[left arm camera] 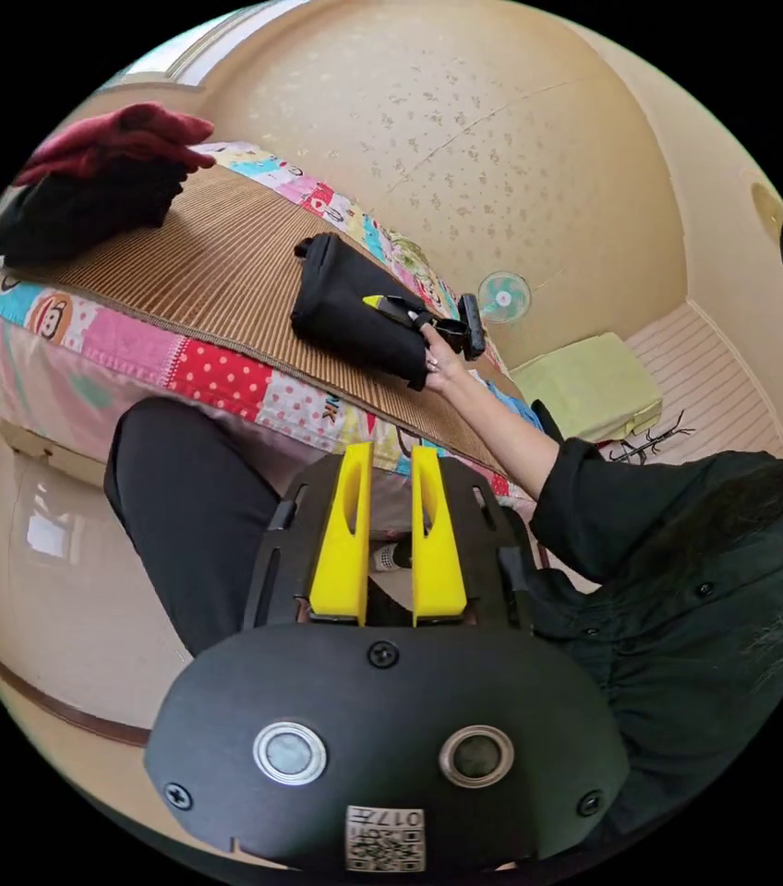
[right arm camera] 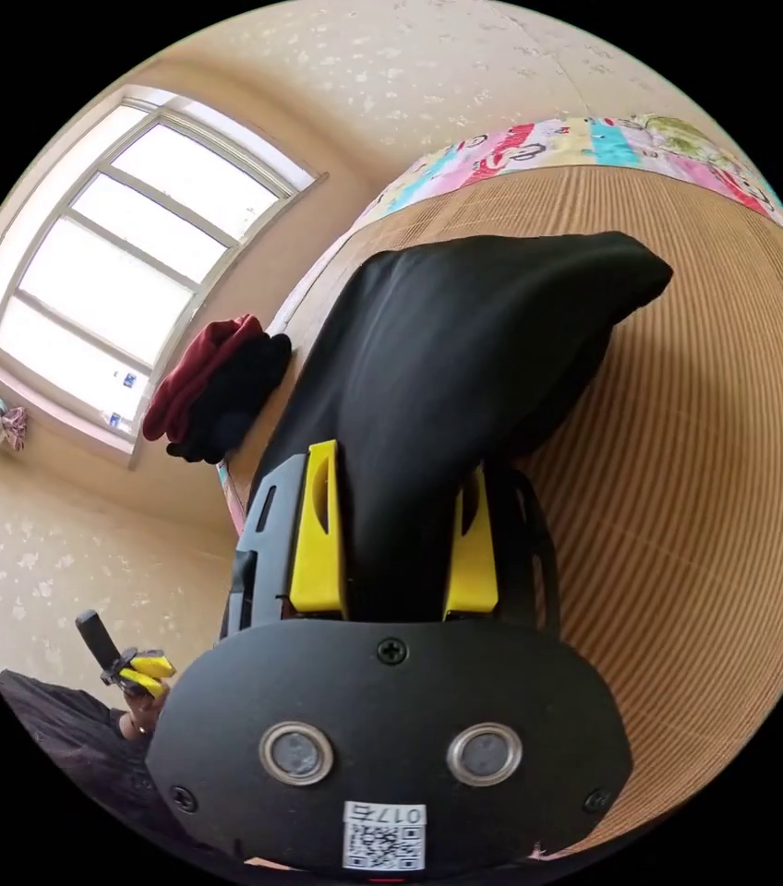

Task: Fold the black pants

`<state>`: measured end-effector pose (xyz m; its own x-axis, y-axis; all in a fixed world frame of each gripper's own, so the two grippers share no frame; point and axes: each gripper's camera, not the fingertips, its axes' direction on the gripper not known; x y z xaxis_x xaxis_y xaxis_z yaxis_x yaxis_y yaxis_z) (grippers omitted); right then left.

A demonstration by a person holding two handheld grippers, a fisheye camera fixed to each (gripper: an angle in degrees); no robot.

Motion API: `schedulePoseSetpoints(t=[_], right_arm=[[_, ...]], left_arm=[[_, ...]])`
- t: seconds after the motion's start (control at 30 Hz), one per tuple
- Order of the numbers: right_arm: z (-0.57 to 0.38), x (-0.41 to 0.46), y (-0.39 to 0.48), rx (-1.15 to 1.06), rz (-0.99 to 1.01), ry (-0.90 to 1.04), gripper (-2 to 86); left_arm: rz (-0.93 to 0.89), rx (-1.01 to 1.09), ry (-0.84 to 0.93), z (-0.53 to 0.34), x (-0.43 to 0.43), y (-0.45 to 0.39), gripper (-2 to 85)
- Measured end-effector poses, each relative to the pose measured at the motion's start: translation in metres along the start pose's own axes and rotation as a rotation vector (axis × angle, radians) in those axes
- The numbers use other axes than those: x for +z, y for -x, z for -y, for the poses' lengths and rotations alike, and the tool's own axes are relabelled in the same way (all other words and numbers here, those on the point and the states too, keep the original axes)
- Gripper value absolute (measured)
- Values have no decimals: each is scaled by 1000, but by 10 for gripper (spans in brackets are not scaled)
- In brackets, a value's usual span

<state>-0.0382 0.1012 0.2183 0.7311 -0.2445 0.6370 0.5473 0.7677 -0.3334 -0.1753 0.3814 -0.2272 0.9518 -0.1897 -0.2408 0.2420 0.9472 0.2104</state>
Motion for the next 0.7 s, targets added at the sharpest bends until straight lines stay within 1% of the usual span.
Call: schedulePoseSetpoints(t=[0.1, 0.2, 0.23, 0.33, 0.37, 0.47, 0.5, 0.57, 0.63, 0.67, 0.7], right_arm=[[38, 82, 73, -95, 44, 83, 170], [62, 153, 128, -67, 124, 174, 172], [65, 172, 149, -81, 103, 212, 171], [59, 183, 180, -189, 1, 230, 169], [57, 179, 179, -196, 2, 232, 169], [28, 131, 152, -228, 126, 181, 150], [5, 98, 133, -234, 184, 120, 136], [-38, 42, 97, -235, 161, 18, 132], [-98, -45, 40, -181, -22, -108, 127], [-113, -68, 25, -156, -82, -142, 126], [-140, -115, -6, -83, -219, -209, 124]], left_arm=[[13, -55, -17, -11, -10, 16, 73], [42, -60, -40, -16, -18, 18, 74], [62, -54, -48, -17, -19, 17, 75], [100, -30, -51, -18, -14, 11, 76], [111, -19, -51, -19, -9, 9, 77], [116, 12, -39, -19, 11, 3, 77], [111, 23, -29, -19, 17, 2, 77], [95, 84, 18, -14, 41, -7, 77], [96, 139, 50, -11, 60, -15, 77], [94, 171, 68, -8, 73, -20, 77], [90, 185, 77, -7, 80, -23, 77]])
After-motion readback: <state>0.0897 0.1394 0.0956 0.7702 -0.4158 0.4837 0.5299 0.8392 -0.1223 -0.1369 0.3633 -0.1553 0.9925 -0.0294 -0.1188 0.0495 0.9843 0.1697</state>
